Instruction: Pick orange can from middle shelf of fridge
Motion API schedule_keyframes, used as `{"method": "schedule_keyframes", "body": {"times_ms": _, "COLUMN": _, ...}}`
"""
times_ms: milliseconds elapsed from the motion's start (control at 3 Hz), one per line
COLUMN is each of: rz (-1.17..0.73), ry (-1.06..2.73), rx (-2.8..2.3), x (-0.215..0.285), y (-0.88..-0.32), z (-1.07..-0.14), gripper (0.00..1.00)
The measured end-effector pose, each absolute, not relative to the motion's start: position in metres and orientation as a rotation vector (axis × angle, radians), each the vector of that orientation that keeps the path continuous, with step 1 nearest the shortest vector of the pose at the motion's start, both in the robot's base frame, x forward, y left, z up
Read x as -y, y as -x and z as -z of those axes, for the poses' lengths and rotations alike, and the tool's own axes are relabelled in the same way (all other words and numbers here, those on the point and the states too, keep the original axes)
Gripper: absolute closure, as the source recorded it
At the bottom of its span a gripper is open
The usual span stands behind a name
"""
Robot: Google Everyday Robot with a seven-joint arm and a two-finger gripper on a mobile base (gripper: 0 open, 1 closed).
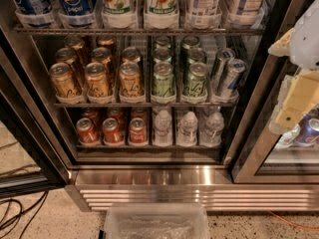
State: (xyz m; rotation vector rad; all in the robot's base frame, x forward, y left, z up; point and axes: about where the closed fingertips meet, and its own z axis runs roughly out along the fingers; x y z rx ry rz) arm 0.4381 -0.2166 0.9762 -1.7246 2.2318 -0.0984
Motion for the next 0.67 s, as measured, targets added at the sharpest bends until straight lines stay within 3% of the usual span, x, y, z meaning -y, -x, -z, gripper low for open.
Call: {"method": "schedule_keyframes", "body": {"times_ms": 667, "rz": 0.077, "ry": 1.733, "rx": -2.195, "x": 0.2098, "y": -0.4355, "z": -0.9729, "gripper": 0.00}}
